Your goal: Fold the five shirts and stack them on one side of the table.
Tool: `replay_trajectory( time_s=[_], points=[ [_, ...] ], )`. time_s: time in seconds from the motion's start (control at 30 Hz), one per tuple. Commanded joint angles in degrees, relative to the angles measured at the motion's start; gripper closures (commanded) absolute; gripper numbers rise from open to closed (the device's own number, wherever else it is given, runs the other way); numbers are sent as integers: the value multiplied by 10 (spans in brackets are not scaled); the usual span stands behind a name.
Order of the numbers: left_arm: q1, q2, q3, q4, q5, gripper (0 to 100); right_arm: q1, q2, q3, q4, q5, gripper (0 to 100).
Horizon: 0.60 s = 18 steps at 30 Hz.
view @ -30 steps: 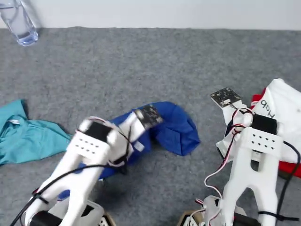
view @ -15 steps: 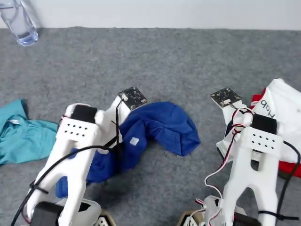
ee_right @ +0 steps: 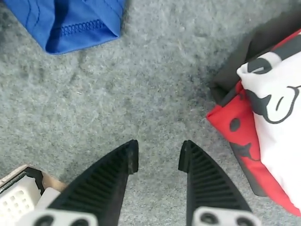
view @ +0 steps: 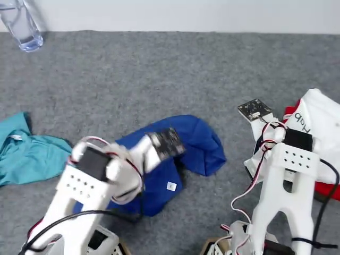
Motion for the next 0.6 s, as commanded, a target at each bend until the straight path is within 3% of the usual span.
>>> replay_trajectory(
  time_s=[0.0,0.13,0.3,0.57],
  points=[
    [73,-13,14,-4,2,885,1,-2,-28,-2,5,837],
    [110,-4,14,-13,9,884,4,-3,-28,-1,5,837],
    [115,98,9,-40,63,812,4,-3,-28,-1,5,837],
    [117,228,14,-190,222,725,4,-4,-28,-3,6,837]
  ],
)
